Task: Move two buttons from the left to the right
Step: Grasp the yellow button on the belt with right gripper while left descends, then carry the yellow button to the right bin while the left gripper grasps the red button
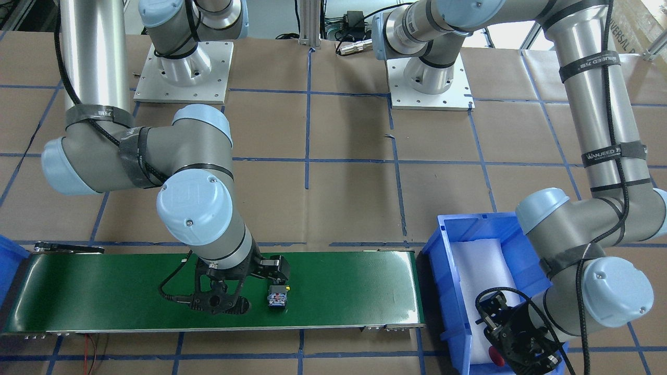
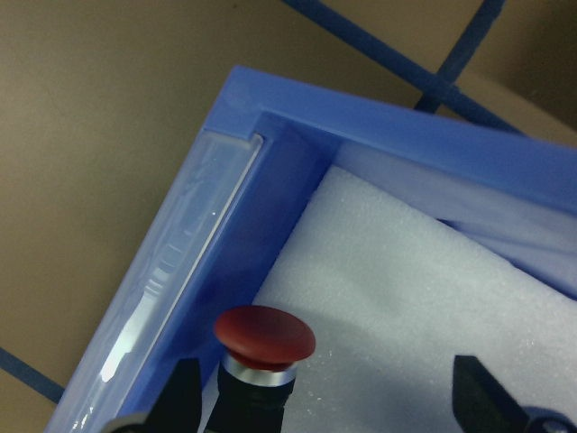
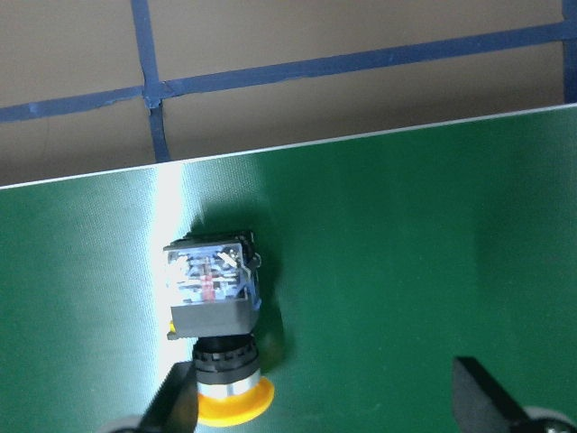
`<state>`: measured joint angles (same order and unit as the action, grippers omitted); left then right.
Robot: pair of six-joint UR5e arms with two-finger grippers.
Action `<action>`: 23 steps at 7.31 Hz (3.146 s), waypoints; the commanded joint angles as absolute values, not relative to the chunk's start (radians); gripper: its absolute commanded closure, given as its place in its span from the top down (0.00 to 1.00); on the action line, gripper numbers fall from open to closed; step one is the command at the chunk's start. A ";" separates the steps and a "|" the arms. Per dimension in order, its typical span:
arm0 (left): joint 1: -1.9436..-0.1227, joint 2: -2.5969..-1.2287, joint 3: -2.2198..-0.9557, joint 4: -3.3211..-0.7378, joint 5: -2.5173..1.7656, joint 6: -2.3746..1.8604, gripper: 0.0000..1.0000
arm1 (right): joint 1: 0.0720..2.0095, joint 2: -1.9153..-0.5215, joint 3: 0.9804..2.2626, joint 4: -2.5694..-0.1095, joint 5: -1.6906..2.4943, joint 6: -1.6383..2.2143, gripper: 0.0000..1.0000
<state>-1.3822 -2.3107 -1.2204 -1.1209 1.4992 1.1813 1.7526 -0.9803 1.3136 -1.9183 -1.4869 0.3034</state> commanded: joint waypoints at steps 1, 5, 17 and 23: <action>-1.384 -2.322 -1.220 -1.120 1.497 1.177 0.97 | 1.759 -0.942 1.273 -1.919 -1.483 0.316 1.00; -1.385 -2.330 -1.220 -1.111 1.488 1.169 0.97 | 1.767 -0.901 1.262 -1.976 -1.483 0.314 1.00; -1.400 -2.301 -1.220 -1.104 1.503 1.117 0.44 | 1.363 -1.012 1.175 -1.689 -1.532 -0.498 0.07; -1.399 -2.197 -1.252 -1.195 1.509 1.115 0.47 | 0.950 -1.046 1.166 -1.583 -1.536 -0.939 0.07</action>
